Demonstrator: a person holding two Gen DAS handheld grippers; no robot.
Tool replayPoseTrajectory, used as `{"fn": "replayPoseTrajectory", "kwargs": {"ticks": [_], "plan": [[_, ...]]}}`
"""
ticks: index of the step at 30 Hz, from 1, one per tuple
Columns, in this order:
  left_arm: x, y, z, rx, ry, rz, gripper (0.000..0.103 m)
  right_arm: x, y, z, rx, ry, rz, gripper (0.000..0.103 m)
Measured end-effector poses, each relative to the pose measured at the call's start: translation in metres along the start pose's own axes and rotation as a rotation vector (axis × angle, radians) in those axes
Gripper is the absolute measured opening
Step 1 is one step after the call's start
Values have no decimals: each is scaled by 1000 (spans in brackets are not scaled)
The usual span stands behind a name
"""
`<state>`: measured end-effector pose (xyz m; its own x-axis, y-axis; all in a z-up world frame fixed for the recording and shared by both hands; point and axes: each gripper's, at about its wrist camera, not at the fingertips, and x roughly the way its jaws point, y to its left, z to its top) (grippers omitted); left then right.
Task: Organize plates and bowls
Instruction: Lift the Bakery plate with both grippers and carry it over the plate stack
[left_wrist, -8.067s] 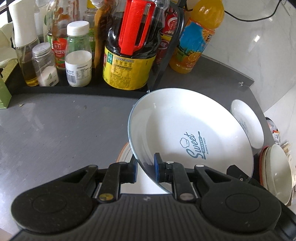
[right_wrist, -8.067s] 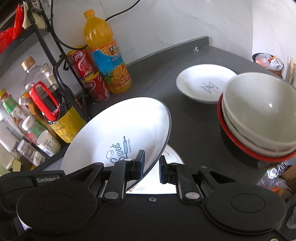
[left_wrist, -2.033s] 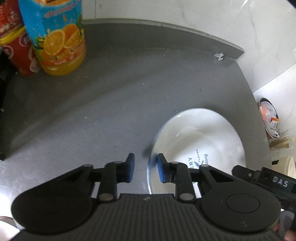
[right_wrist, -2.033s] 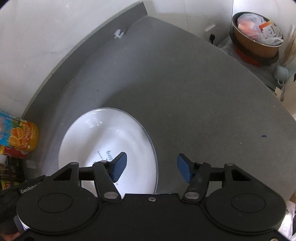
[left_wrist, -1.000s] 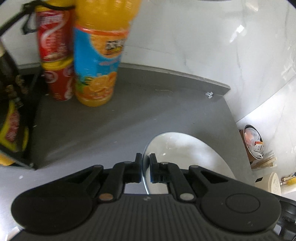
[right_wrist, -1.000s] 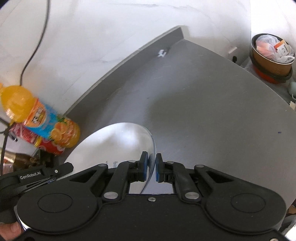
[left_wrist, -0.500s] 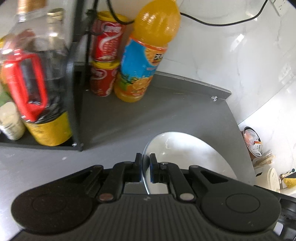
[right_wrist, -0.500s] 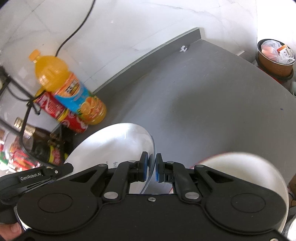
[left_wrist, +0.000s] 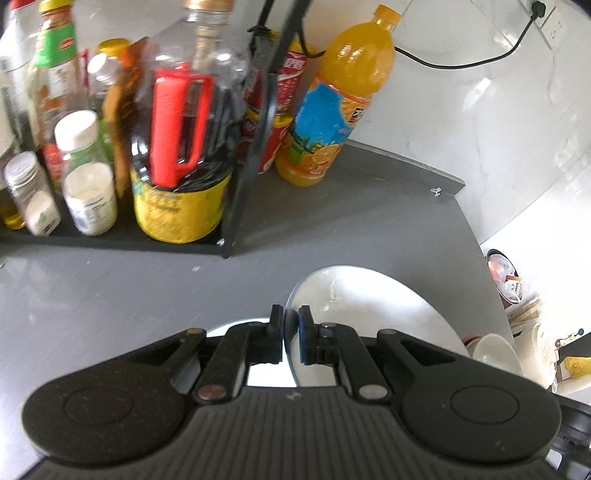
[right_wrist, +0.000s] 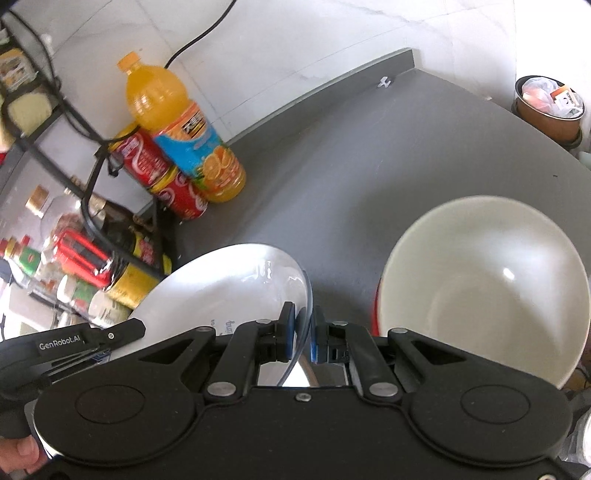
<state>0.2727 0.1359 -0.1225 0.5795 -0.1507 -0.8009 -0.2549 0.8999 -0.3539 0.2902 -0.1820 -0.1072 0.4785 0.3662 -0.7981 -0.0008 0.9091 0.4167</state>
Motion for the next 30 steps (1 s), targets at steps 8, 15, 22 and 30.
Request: {"fn": "replayPoseTrajectory", "kwargs": {"ticks": [8,15,22,30], "plan": [[-17,23,-19,-9,-4,16,6,-4,15,-29,-16,14,2,9],[-20,43,-33,-18,19,38,6,1,23,-52,-21,43,-1,9],[-17,60,-50,-23,46,55,6,10,25,-73,-21,76,-11,9],[-3,69,-60,-18,85,66,6,19,27,-89,-51,99,-44,10]]}}
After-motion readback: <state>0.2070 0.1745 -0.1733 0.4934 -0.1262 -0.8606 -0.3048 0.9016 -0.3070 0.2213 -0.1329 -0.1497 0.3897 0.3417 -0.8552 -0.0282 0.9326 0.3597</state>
